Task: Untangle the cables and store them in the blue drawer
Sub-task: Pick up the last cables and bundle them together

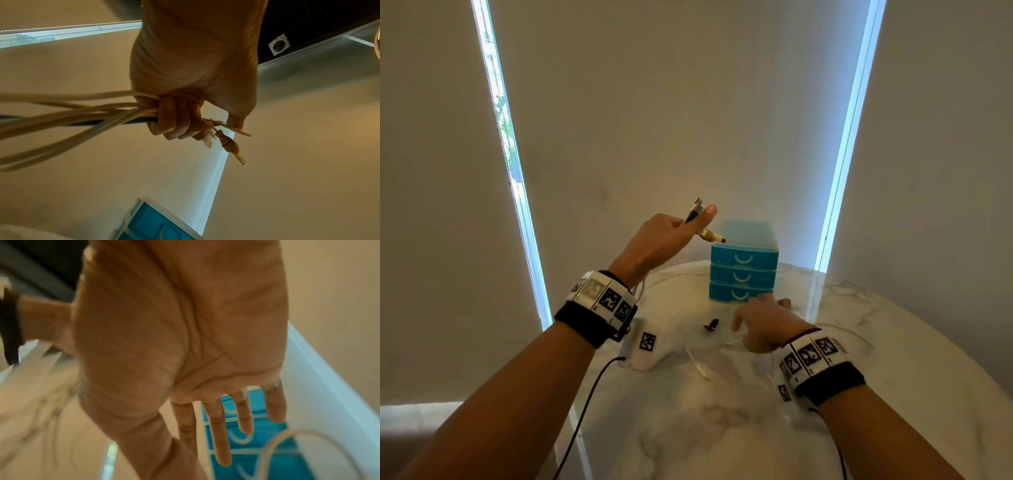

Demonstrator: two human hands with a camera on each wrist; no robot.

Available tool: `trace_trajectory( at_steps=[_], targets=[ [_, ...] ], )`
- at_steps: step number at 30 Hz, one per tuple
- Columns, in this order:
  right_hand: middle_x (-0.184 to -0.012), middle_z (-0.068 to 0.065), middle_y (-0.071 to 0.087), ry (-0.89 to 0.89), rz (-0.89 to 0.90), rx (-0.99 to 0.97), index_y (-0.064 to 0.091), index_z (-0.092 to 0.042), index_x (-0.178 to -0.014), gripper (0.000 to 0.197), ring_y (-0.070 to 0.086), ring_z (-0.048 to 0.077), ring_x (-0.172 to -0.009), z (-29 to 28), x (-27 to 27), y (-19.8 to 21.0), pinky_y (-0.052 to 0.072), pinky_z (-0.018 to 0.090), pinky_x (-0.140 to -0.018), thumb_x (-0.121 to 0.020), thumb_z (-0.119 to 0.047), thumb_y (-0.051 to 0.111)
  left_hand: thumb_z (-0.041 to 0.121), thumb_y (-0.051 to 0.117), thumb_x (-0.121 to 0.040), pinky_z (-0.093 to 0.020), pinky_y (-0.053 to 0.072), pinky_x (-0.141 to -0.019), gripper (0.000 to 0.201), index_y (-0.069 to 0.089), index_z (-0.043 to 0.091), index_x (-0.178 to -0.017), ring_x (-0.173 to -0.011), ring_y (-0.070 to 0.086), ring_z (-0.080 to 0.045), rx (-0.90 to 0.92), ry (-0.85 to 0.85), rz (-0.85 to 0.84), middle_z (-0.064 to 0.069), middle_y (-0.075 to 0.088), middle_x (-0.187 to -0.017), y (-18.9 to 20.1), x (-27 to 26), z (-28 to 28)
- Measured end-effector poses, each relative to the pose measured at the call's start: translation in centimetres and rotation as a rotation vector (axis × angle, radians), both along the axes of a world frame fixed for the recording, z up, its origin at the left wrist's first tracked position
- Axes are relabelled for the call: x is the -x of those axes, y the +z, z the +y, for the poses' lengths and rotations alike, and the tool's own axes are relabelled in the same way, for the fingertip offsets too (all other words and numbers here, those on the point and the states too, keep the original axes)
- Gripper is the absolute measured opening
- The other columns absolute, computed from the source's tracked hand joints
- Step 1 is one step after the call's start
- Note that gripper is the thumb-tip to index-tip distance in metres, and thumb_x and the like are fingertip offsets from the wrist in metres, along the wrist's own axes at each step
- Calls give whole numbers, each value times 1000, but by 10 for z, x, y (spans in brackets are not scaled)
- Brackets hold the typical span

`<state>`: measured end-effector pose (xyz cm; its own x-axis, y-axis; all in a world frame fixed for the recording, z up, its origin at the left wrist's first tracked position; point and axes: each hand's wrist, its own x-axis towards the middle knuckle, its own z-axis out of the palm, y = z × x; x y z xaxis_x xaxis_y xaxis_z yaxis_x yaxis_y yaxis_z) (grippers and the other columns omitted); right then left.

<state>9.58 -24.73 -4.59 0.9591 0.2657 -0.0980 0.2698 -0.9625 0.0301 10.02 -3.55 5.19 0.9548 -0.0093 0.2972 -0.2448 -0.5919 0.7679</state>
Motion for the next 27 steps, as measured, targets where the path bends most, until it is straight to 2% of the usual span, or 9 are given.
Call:
trace_trajectory(
  at_steps=[2, 4, 8, 11, 16, 19, 22, 25, 27],
  targets=[
    [-145, 2, 56, 109, 44, -131, 67, -32, -136, 39, 45, 30, -140, 18, -1, 7, 29, 56, -124, -98, -26, 67, 96, 47, -82, -31, 31, -59, 102, 79, 3, -109, -50, 34, -9, 14, -19, 7, 10, 34, -53, -3, -3, -4],
    [-150, 1, 52, 213, 41, -224, 63, -33, -140, 44, 47, 28, -140, 37, -3, 0, 33, 54, -123, -97, -27, 69, 98, 46, -81, -31, 30, -58, 94, 78, 13, -103, -45, 30, -7, 15, -24, 6, 9, 32, -53, -4, -4, -9],
    [-146, 2, 52, 409, 56, -25, 60, -41, -137, 44, 54, 33, -130, 56, -8, -33, 50, 52, -108, -97, -26, 72, 99, 45, -78, -34, 33, -64, 80, 65, 25, -99, -63, 37, -16, 23, -33, 17, -4, 39, -71, -10, -3, -15],
    [-123, 1, 61, 331, -28, -62, 71, -34, -117, 24, 61, 28, -118, 48, -15, -36, 51, 41, -94, -96, -23, 71, 100, 41, -74, -33, 34, -64, 83, 62, 24, -101, -63, 37, -15, 63, -32, 24, -3, 41, -71, -14, -1, -20],
    [-122, -4, 58, 232, -48, -198, 68, -38, -114, 14, 60, 22, -117, 13, -23, -35, 52, 38, -100, -102, -33, 68, 103, 39, -74, -32, 32, -60, 87, 63, 24, -102, -52, 33, -8, 217, -63, 20, 8, 36, -60, -26, -4, -27],
    [-130, -8, 52, 59, -172, -718, 59, -36, -106, 12, 56, 14, -123, -12, -30, -29, 53, 35, -107, -105, -26, 66, 93, 44, -87, -31, 35, -63, 78, 71, 19, -82, -61, 39, -12, 329, -55, 39, 12, 45, -54, -34, -5, -37],
    [-130, -3, 68, -175, -331, -1384, 64, -27, -114, 7, 64, 15, -122, -31, -21, -22, 59, 38, -99, -107, -26, 64, 87, 49, -91, -32, 34, -61, 58, 75, 37, -77, -61, 40, -12, 513, -52, 56, 16, 49, -45, -44, -10, -52],
    [-118, 5, 79, -277, -142, -1865, 69, -14, -125, 22, 73, 20, -113, -32, -9, -33, 61, 40, -92, -107, -26, 65, 87, 50, -92, -30, 20, -52, 65, 66, 32, -62, -53, 26, -11, 872, -180, 101, 6, 38, -60, -69, -26, -60],
    [-114, 9, 81, -307, 38, -2030, 71, -6, -126, 30, 75, 21, -105, -28, -5, -46, 59, 36, -86, -105, -28, 67, 88, 46, -93, -29, 12, -50, 67, 67, 27, -74, -49, 22, -10, 1173, -274, 208, 3, 31, -66, -94, -37, -64]
  ],
)
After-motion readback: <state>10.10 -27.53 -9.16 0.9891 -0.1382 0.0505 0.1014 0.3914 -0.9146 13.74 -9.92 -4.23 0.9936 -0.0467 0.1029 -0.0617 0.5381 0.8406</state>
